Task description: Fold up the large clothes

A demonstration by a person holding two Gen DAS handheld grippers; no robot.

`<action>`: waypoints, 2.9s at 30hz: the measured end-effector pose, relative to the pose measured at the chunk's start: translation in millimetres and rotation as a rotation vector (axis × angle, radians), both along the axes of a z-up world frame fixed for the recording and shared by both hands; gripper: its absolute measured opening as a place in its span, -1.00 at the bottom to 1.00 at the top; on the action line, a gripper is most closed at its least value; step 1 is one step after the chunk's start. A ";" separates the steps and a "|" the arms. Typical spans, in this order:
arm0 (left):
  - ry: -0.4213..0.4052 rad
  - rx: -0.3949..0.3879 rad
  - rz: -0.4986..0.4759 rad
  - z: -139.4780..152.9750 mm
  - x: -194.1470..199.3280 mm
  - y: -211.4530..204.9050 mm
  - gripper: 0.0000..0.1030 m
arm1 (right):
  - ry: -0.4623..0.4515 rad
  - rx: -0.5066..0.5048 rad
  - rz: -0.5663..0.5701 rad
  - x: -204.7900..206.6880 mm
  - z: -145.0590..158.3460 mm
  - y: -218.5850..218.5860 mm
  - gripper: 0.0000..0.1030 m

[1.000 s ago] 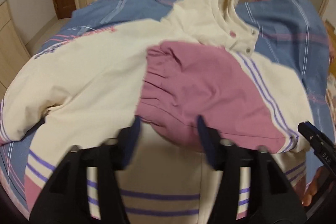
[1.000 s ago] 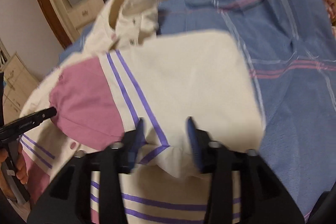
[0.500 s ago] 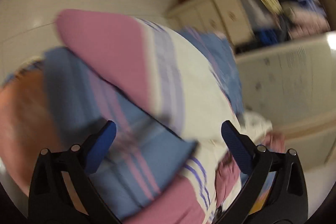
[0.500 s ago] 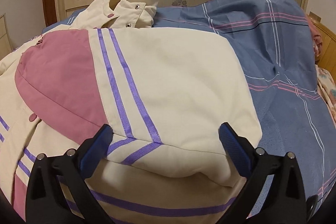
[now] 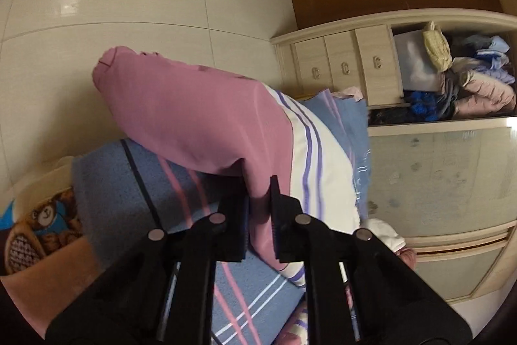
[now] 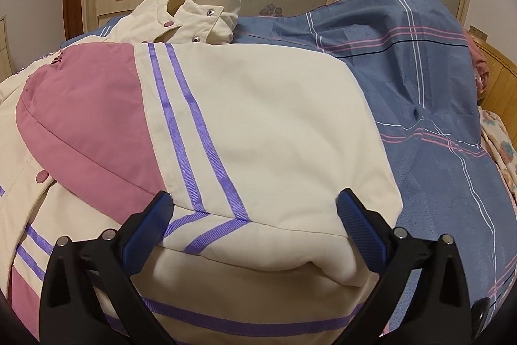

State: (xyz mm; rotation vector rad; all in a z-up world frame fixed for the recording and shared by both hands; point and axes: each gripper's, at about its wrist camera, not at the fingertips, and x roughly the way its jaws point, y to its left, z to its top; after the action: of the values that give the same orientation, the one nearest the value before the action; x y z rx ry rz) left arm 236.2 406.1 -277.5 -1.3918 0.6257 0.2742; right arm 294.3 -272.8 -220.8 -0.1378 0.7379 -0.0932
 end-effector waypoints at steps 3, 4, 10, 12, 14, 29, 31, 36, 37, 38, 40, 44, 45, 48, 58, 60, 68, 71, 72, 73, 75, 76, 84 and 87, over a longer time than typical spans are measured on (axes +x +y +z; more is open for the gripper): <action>-0.108 0.084 0.031 29.5 -5.9 -11.4 -0.87 | -0.005 -0.001 -0.001 -0.2 0.1 0.6 0.97; -0.154 0.134 0.021 45.2 -6.5 -18.5 -0.87 | -0.006 -0.001 -0.001 -0.4 0.1 0.5 0.97; -0.385 0.507 -0.225 175.7 21.9 -131.7 -0.86 | -0.013 0.003 -0.004 -1.4 0.3 0.8 0.97; -0.430 0.621 -0.389 205.7 35.6 -198.2 -0.85 | -0.015 0.007 -0.004 -1.3 0.6 0.5 0.97; -0.450 0.692 -0.581 217.9 48.1 -266.2 -0.78 | -0.015 0.012 -0.004 -1.6 0.9 -0.2 0.97; -0.277 0.713 -1.127 128.2 33.3 -412.1 0.37 | -0.043 0.178 0.016 -7.3 7.6 -20.9 0.97; -0.263 0.738 -1.053 130.5 24.2 -391.6 0.37 | -0.044 0.174 -0.048 -15.4 15.2 -27.8 0.97; -0.186 0.727 -0.936 122.6 32.0 -347.7 0.45 | -0.099 0.266 -0.323 -77.4 32.8 -66.4 0.97; -0.174 0.719 -0.921 121.3 37.0 -342.4 0.46 | -0.104 0.356 -0.333 -87.4 33.3 -76.6 0.97; -0.153 0.711 -0.902 116.4 45.8 -338.3 0.46 | -0.106 0.463 -0.324 -94.1 33.0 -85.5 0.97; -0.127 0.700 -0.893 109.2 60.0 -345.3 0.46 | -0.085 0.761 -0.250 -97.8 29.2 -101.6 0.97; -0.051 0.661 -0.886 85.0 96.9 -347.6 0.46 | -0.011 0.873 -0.146 -71.2 34.2 -90.9 0.97; -0.028 0.642 -0.876 77.0 104.5 -344.8 0.45 | 0.005 0.847 -0.130 -64.8 39.2 -81.8 0.97; 0.047 0.591 -0.844 54.9 119.1 -325.8 0.03 | 0.064 0.811 -0.061 -47.4 46.6 -56.2 0.83; 0.079 0.505 -0.673 35.1 110.5 -264.8 -0.74 | 0.142 0.682 0.111 -13.6 56.3 26.2 0.44; 0.090 0.543 -0.631 39.5 103.3 -256.9 -0.74 | 0.135 0.654 0.136 -8.6 56.8 34.6 0.31; 0.110 0.688 -0.425 78.2 54.6 -238.4 0.75 | 0.153 0.605 -0.008 24.0 53.2 15.9 0.24; 0.006 0.757 -0.358 101.0 40.4 -234.8 0.75 | 0.024 0.634 -0.107 8.7 76.2 -8.2 0.26; -0.003 0.777 -0.359 104.8 41.8 -236.8 0.75 | -0.010 0.613 -0.100 6.9 87.3 -7.2 0.26; -0.011 0.798 -0.365 105.9 44.5 -240.0 0.74 | -0.029 0.606 -0.069 6.4 96.7 -3.8 0.26; -0.006 0.835 -0.402 102.3 54.7 -250.3 0.36 | -0.034 0.604 0.062 13.5 119.2 18.0 0.26; -0.007 0.846 -0.429 97.9 61.3 -256.6 0.19 | -0.022 0.598 0.144 19.2 129.0 35.3 0.26; 0.016 0.829 -0.563 48.9 87.4 -267.6 -0.61 | 0.214 0.450 0.553 86.3 139.8 203.8 0.12; -0.041 0.732 -0.530 30.6 77.1 -254.7 -0.61 | 0.346 0.445 0.627 120.3 113.5 262.7 0.04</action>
State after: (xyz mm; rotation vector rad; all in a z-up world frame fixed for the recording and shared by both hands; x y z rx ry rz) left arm 313.3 151.4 -246.9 -0.5017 0.7382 0.0321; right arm 414.7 -10.1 -107.3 0.0467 1.0113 0.7042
